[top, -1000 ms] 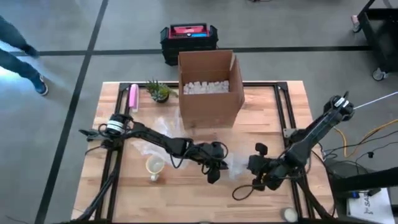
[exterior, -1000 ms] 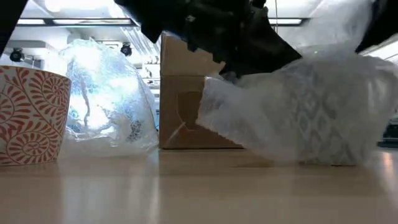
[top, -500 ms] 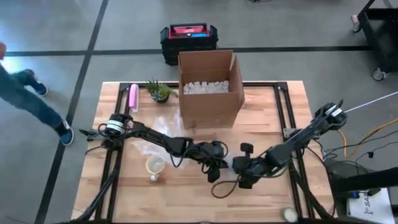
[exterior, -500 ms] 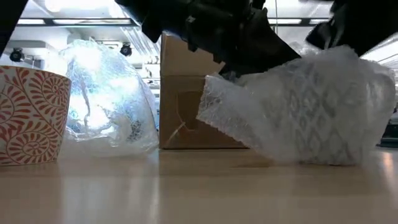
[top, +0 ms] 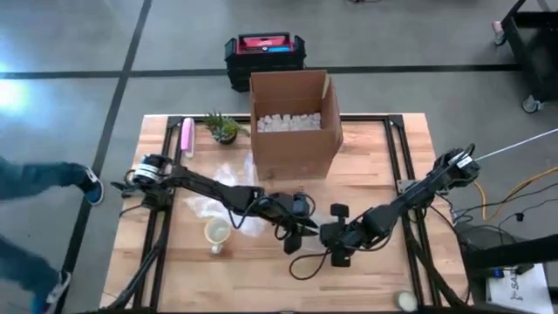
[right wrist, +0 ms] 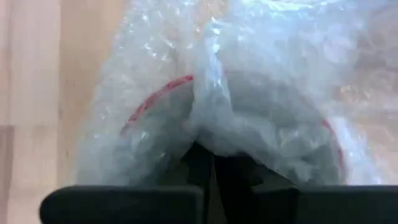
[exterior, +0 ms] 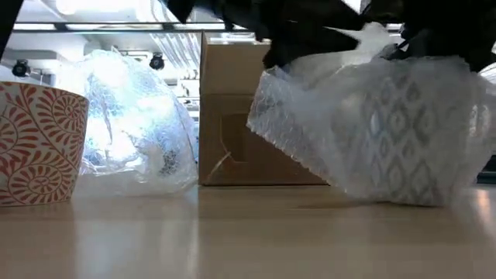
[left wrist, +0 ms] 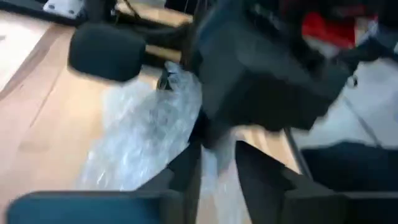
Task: Wrap mug
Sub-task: Wrap the gray patterned mug using the right bubble wrap
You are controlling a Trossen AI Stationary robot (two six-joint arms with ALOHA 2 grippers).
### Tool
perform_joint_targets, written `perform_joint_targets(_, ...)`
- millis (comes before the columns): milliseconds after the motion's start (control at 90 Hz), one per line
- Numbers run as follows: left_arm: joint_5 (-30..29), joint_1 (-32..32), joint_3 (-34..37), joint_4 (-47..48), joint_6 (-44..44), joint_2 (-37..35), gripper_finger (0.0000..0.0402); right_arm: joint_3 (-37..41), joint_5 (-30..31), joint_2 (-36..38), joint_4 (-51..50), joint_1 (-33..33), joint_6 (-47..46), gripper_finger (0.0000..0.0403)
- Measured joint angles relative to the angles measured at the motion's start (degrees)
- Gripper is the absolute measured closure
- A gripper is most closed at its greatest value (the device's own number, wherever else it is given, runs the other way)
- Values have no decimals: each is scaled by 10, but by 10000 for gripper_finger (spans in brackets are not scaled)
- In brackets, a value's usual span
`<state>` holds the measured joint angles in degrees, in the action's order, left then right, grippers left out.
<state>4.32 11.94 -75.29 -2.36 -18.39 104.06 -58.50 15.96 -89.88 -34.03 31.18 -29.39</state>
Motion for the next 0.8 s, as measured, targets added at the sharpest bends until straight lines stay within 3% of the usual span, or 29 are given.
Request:
perform_joint_targets(78,-13,2,0,69,3,-43,264,0,1,1,1,0,0,396)
perform_joint_targets(167,-70,11,-1,182,-1,-82,253,1,2,1,2,0,0,396)
perform_joint_targets(267,-170,23,3,334,-44,-101,257,1,5,1,4,0,-1,396)
perform_joint_targets(356,-199,26,25,389,-88,-102,272,2,11,1,5,0,-1,396)
perform_joint_targets(456,-199,26,69,296,-82,-87,296,2,20,1,7,-1,0,396)
perform_joint_targets(556,-193,26,107,102,-46,-60,328,2,27,1,16,-2,4,396)
perform_joint_targets(678,-123,25,109,-111,-4,-18,368,2,40,0,34,-3,5,396)
perform_joint_targets(800,-61,24,58,-154,-1,36,396,2,40,0,34,-5,11,396)
